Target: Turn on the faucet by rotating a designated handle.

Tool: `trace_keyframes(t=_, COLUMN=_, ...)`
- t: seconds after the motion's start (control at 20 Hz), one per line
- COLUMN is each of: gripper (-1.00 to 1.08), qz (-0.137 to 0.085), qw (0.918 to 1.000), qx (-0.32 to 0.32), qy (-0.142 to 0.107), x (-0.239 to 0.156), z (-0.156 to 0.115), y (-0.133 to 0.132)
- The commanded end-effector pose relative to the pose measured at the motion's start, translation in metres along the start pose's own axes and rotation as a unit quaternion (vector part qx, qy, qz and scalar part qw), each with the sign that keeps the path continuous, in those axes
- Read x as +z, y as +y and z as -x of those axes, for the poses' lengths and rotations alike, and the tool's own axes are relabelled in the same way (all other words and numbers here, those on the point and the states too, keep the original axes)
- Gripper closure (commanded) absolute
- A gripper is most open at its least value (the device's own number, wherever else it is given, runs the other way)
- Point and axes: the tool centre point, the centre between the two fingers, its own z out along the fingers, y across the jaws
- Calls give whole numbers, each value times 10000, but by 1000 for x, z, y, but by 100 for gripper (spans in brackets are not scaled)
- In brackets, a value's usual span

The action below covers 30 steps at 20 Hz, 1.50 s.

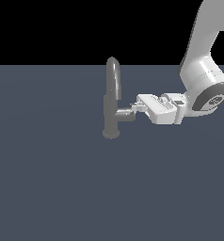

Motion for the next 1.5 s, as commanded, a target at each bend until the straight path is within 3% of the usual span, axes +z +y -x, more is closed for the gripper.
trace_keyframes(t=0.0, gripper=108, qz=0, qw=10000, qx=9, qy=1, x=0, z=-7, y=2)
trace_keyframes(t=0.45, gripper=108, qz=-4, qw=9999, qx=104, qy=-20, x=-2, z=-67, y=23)
trace_keyframes(t=0.5, gripper=108, qz=-4, qw=9999, qx=104, qy=-20, x=-2, z=-67, y=23)
trace_keyframes(t=0.55, gripper=108, qz=38, qw=10000, qx=-86, qy=-22, x=0, z=-42, y=11)
trace_keyframes(t=1.45, gripper=108, qz=3, qw=10000, qx=74, qy=-21, x=-1, z=-102, y=-7)
